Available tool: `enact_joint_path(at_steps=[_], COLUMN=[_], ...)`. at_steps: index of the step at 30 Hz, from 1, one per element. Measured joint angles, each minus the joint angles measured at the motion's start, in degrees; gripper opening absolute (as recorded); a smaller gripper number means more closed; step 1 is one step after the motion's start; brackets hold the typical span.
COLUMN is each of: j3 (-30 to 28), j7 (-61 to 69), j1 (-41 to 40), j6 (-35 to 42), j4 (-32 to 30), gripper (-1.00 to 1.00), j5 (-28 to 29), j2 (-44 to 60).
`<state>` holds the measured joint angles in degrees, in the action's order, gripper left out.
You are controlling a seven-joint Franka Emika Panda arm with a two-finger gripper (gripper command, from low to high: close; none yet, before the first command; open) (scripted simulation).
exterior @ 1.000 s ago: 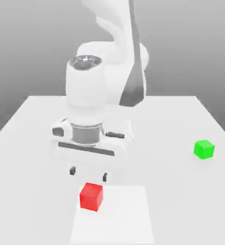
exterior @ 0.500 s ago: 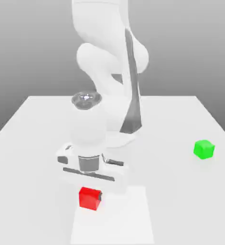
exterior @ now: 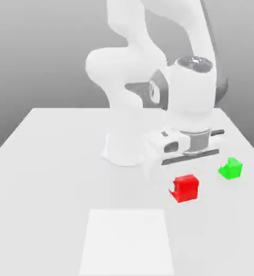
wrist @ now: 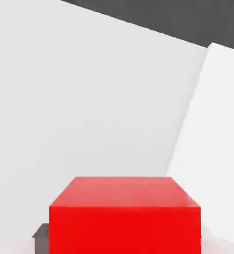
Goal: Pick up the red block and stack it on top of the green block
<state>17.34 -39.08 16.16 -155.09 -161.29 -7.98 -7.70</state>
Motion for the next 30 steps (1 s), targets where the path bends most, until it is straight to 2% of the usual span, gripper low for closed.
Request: enact_joint_path(at_steps=[9,12,20,28,29,30], j3=[13.88,16.24,17.89,14.77,14.13,14.13], j7=[11.15,11.58,5.64,-4.74,-5.71,-5.71], j1=[21.64,23.97,20.80,20.49,20.89,20.89], j6=[2.64,2.23,-2.96,-10.53,-11.18,-11.18], j4=[-1.21,-1.17,-0.60,-0.77,-0.80,-0.80], gripper=[-1.00,-1.00,-1.00,-1.00,1.00,1.00], j5=[-5.35,-4.42,4.20,18.91,20.29,20.29], j2=[-3.70,-3.12,2.95,12.08,12.89,12.89])
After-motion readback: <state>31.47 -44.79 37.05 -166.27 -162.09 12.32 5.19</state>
